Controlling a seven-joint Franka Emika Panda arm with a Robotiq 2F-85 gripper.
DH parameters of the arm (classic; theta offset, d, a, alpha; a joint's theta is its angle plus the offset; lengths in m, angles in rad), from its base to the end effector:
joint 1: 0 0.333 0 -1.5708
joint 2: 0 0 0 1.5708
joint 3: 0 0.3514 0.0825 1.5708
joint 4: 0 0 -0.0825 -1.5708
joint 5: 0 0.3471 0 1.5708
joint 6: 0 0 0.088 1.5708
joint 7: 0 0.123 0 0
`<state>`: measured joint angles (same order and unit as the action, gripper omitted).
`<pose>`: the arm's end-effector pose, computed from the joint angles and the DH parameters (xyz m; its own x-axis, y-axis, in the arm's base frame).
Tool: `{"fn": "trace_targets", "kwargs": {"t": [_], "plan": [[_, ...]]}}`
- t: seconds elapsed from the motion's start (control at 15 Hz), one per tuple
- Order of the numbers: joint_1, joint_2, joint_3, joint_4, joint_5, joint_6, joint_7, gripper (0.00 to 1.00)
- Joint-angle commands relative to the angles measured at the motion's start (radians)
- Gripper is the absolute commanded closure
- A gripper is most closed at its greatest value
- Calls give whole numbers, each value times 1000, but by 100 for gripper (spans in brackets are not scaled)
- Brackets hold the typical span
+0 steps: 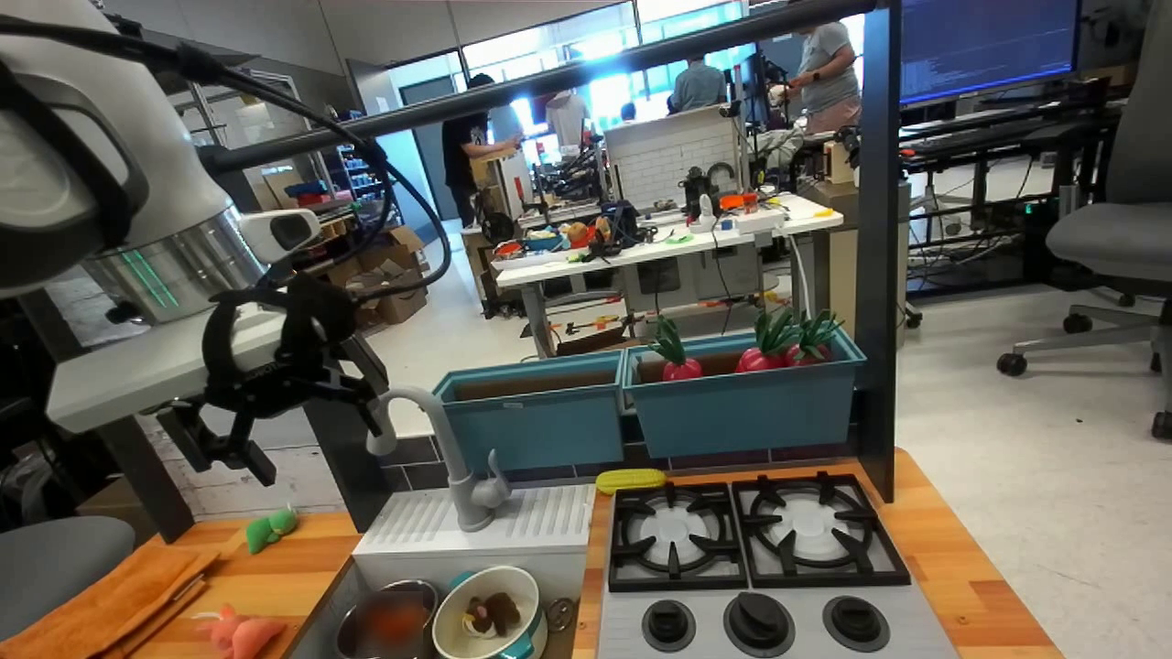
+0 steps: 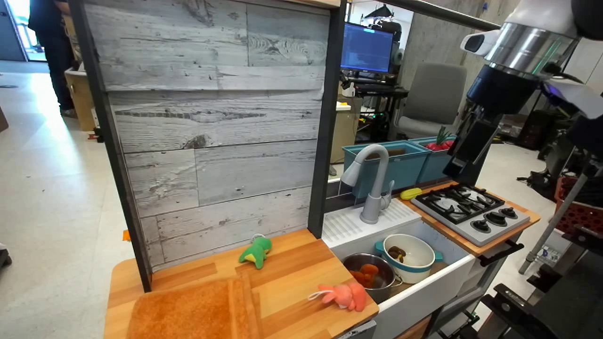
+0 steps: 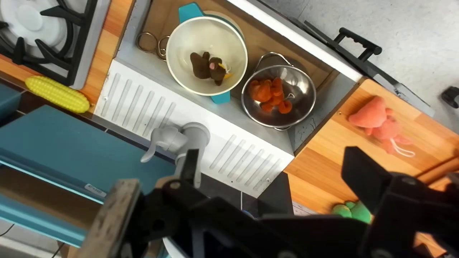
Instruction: Put each plushy on the counter in a pot inside the sink and then move the plushies on the stove to the counter
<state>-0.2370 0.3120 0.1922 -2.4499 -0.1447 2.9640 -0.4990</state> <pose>0.5024 -0.0129 0.2506 0.8174 0.5450 0.1864 0.5367 -0.8382 0.0971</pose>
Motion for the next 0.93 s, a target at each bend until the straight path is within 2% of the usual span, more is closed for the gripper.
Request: {"fn": "trace_targets", "kwargs": {"t": [0.0,0.27,0.33,0.4,0.6,0.73,0.87], "plan": [[15,1,-12,0,10,2,-5,0],[15,1,-12,-1,10,2,-6,0],[67,-1,-81,-1,-49,30,41,0],[145,4,-191,6,-143,62,107,0],[299,56,-417,48,-353,63,278,0],[384,90,-514,65,-425,41,359,0],[412,120,-531,69,-432,18,379,0]]}}
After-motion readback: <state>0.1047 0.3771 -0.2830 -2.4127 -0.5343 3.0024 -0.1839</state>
